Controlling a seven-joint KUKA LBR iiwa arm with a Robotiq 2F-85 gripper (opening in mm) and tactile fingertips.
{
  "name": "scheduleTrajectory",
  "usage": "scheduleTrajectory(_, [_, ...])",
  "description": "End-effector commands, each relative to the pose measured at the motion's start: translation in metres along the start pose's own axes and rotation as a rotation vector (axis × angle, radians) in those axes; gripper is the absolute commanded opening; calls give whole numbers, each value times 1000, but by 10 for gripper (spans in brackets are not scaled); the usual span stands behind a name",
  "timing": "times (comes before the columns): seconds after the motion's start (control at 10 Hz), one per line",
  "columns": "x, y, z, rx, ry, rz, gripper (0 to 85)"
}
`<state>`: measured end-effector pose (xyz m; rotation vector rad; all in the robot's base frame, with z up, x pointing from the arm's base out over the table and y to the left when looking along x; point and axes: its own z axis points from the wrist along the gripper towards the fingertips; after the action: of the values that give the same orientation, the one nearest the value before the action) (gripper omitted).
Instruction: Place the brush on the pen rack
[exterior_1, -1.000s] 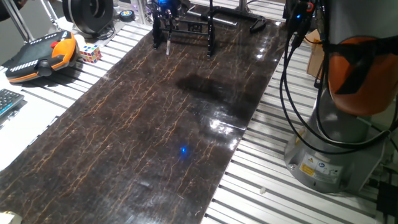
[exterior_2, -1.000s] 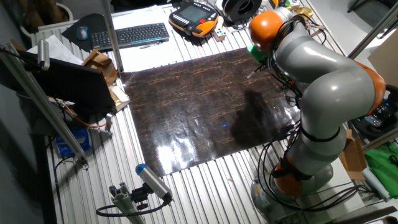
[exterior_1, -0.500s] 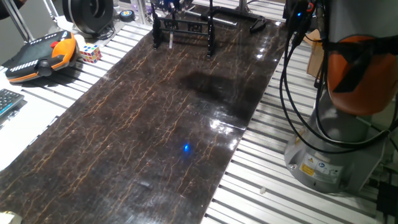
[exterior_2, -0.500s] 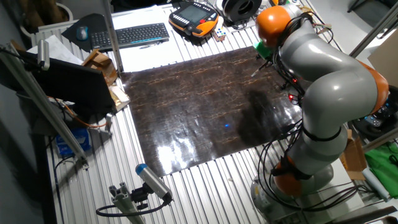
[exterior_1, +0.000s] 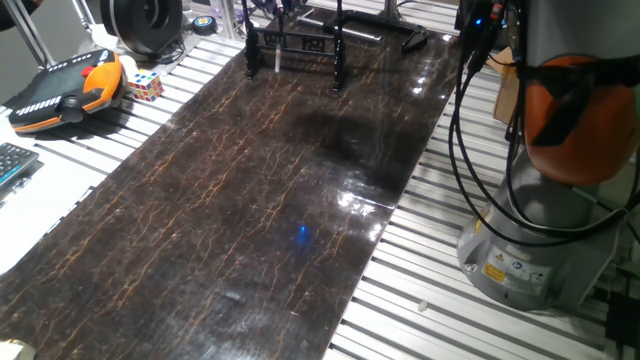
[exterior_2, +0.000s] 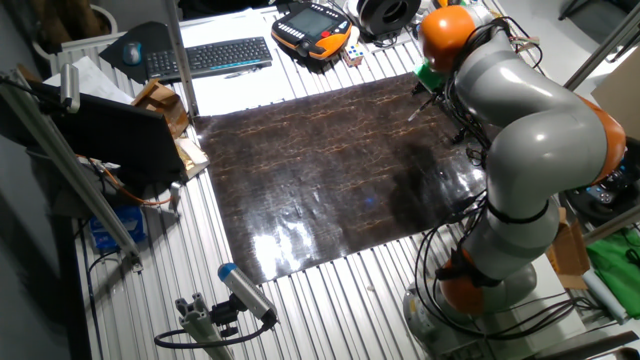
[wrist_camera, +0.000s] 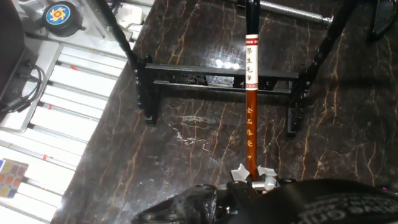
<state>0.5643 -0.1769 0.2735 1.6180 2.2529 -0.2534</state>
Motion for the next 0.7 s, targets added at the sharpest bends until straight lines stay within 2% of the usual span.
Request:
scheduleTrajectory(0.0, [-2, -1, 0, 3, 2, 0, 10])
scheduleTrajectory(0.3, [-8, 0, 5, 8, 23, -5, 10])
scheduleTrajectory(0.4, [-8, 0, 6, 12, 19, -1, 10])
scheduleTrajectory(0.6, [-11, -2, 7, 17, 41, 4, 10])
